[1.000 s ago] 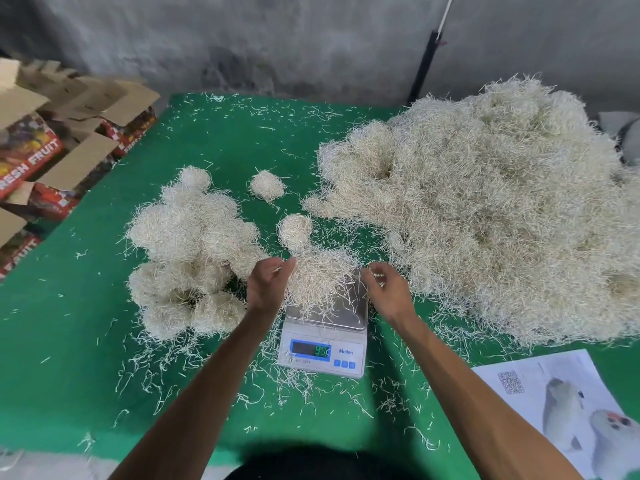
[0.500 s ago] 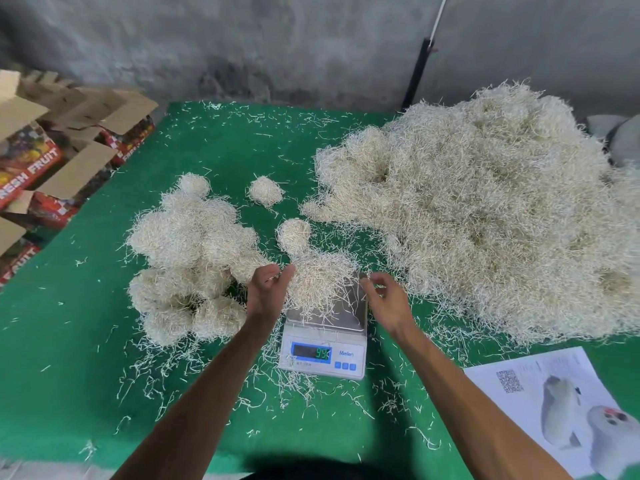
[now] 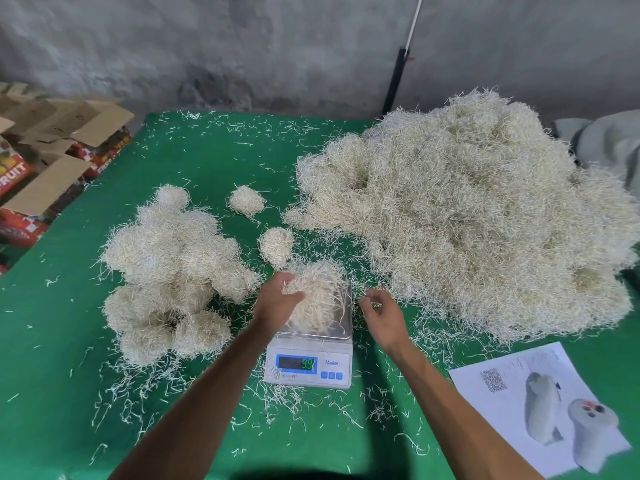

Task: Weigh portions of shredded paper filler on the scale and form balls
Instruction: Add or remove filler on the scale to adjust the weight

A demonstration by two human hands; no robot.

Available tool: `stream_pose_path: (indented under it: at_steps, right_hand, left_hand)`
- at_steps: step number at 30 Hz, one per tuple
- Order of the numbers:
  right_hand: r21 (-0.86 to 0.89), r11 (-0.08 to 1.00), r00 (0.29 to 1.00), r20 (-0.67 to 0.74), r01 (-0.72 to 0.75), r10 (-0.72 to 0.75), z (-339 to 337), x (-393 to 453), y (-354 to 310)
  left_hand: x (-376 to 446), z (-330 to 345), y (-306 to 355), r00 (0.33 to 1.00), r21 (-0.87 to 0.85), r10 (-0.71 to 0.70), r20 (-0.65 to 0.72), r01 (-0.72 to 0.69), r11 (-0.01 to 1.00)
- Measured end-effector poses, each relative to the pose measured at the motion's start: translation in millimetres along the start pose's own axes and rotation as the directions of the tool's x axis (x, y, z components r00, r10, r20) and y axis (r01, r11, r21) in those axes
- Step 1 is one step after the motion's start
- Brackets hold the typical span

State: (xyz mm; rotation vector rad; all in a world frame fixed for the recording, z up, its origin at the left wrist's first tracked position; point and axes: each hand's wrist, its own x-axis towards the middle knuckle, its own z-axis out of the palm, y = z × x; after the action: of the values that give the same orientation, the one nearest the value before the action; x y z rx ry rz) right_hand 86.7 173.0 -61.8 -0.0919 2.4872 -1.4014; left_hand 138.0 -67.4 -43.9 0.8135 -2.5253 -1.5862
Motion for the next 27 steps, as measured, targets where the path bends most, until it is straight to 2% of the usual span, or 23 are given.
stream_pose_path:
  at_steps: [3,7,12,15,18,22,27]
  right_hand:
    - [-0.022,0.999,1.0,-0.004,-0.031,0.031,-5.0,1.7,14.3]
    - [-0.072,0.995,0.997,-0.025,-0.074,0.072,-13.9,11.3,32.4]
    - [-0.321,0.943,0.989,-0.143,-0.089,0.044,-27.6,37.5,40.5]
    - [-0.389,0.912,0.98,-0.189,-0.132,0.061,-37.8,53.9,38.8]
    - [-0.409,0.904,0.986,-0.151,-0.125,0.068,-45.1,69.4,41.4]
    - [-0.412,0.91,0.998,0.014,-0.049,0.06,-46.1,78.2,50.4]
    - [-0.281,0.954,0.993,0.022,-0.108,0.119,-38.2,76.4,51.3]
  left_hand:
    - [-2.9,6.4,-6.0,0.999,0.042,-0.025,0.043,0.023,0.999]
    - [-7.8,8.4,-3.7,1.0,0.008,0.028,-0.001,-0.028,1.0]
    - [-10.3,6.6,13.0,0.982,0.023,0.13,-0.137,-0.128,0.992]
    - [-9.5,2.5,14.8,0.976,0.05,0.145,-0.165,-0.138,0.989]
    - [-7.3,-0.7,15.2,0.968,0.074,0.176,-0.179,-0.165,0.984]
    - [-8.3,1.1,23.3,0.957,0.065,0.193,-0.215,-0.183,0.981]
    - [-8.2,8.2,39.3,0.931,0.056,0.245,-0.27,-0.239,0.969]
